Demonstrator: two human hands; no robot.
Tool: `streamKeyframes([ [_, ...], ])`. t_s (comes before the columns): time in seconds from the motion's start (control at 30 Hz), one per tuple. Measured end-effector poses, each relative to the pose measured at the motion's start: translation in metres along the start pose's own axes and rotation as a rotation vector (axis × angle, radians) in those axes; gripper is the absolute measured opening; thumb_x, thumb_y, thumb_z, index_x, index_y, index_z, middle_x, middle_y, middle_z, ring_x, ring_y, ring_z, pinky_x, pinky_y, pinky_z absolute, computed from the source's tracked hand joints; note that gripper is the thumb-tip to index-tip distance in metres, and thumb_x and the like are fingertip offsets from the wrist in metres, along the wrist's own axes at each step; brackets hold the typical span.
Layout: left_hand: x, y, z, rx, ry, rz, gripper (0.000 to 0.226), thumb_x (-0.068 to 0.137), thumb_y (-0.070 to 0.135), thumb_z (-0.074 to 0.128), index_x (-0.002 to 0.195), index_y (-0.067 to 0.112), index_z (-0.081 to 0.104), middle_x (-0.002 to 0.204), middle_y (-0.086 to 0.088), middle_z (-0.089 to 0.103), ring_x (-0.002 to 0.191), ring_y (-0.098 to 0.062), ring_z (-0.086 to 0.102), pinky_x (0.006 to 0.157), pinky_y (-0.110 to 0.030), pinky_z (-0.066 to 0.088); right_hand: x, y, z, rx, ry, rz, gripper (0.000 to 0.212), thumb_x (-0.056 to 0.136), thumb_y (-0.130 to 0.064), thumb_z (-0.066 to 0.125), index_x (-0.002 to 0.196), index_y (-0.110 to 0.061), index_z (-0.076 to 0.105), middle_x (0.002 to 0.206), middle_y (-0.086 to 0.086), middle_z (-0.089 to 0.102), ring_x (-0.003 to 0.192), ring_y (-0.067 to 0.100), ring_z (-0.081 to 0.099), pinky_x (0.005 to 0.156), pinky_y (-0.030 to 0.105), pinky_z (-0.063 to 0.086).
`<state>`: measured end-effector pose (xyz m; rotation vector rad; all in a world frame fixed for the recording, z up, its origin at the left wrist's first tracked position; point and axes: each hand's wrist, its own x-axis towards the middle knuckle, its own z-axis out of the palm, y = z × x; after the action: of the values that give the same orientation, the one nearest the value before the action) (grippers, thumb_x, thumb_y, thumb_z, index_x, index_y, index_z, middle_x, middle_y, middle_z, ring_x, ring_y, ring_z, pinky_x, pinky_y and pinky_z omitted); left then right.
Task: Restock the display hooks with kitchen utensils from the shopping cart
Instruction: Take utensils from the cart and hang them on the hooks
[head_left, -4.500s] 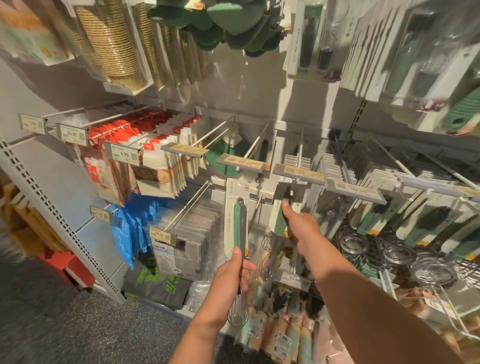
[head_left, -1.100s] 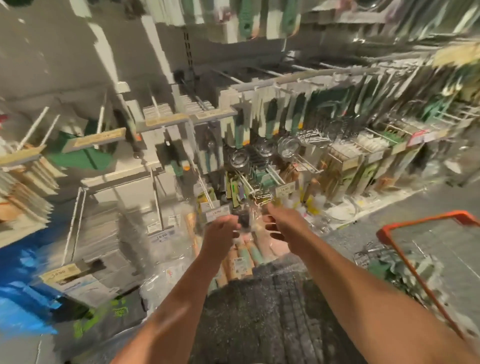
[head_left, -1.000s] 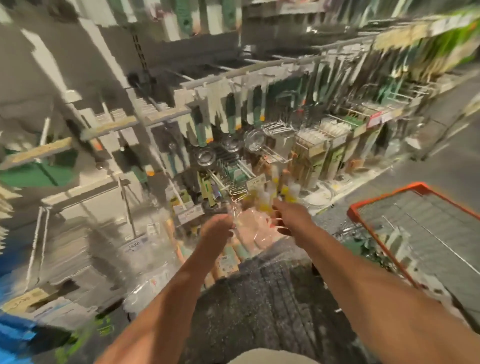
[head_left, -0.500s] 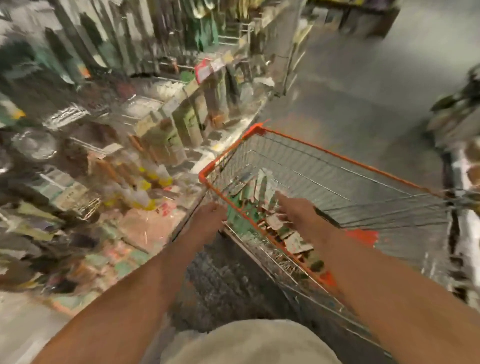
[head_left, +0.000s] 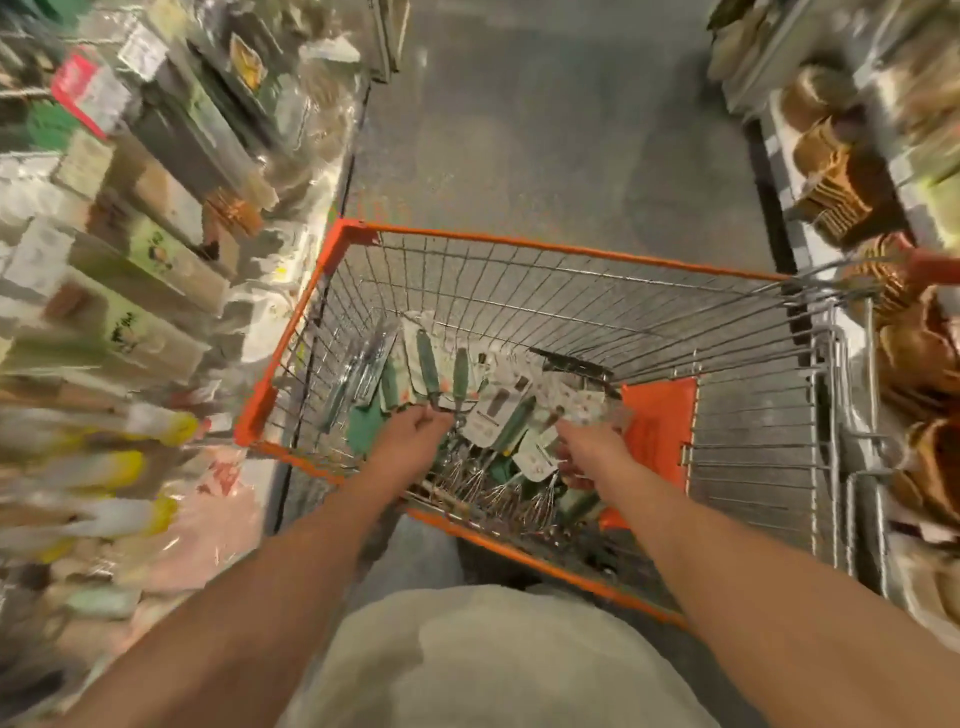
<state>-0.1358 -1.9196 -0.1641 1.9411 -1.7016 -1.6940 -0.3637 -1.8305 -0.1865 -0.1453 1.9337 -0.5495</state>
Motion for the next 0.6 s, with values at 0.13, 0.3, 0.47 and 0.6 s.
streamKeyframes([
  [0.13, 0.04, -0.012, -0.003, 0.145, -0.197, -0.07, 0.027, 0.104, 0.041, 0.054, 0.095, 0.019, 0.066, 0.099, -0.009, 0.071, 0.093, -0.026, 0.066, 0.091, -0.038, 0.053, 0.017, 0.012, 0.013, 0.023, 0.104, 0.125, 0.039, 0.102, -0.039, 0.057, 0.11, -0.002, 0.066, 0.092, 0.01, 0.069, 0.078, 0.025, 0.063, 0.071, 0.039, 0.057],
  [0.3, 0.075, -0.018, 0.004, 0.354, -0.323, -0.119, 0.031, 0.105, 0.039, 0.053, 0.084, 0.017, 0.057, 0.079, -0.003, 0.057, 0.07, -0.015, 0.052, 0.066, -0.029, 0.039, 0.019, 0.029, 0.028, 0.133, 0.152, 0.201, 0.035, 0.101, -0.044, 0.061, 0.11, -0.011, 0.065, 0.105, 0.014, 0.069, 0.098, 0.028, 0.065, 0.081, 0.041, 0.055],
  [0.47, 0.092, -0.028, 0.022, 0.407, -0.378, -0.226, 0.035, 0.105, 0.035, 0.054, 0.073, 0.02, 0.052, 0.071, -0.001, 0.051, 0.07, -0.019, 0.049, 0.067, -0.028, 0.037, 0.028, 0.039, 0.034, 0.129, 0.158, 0.249, 0.033, 0.099, -0.051, 0.059, 0.095, -0.019, 0.069, 0.101, 0.001, 0.071, 0.1, 0.028, 0.067, 0.097, 0.05, 0.055],
  [0.6, 0.111, -0.025, 0.045, 0.453, -0.404, -0.207, 0.03, 0.106, 0.04, 0.051, 0.111, 0.016, 0.067, 0.11, -0.007, 0.067, 0.104, -0.024, 0.061, 0.094, -0.034, 0.048, 0.056, 0.048, 0.029, 0.131, 0.137, 0.241, 0.023, 0.096, -0.048, 0.06, 0.091, -0.027, 0.066, 0.109, 0.002, 0.072, 0.103, 0.028, 0.069, 0.098, 0.054, 0.055],
])
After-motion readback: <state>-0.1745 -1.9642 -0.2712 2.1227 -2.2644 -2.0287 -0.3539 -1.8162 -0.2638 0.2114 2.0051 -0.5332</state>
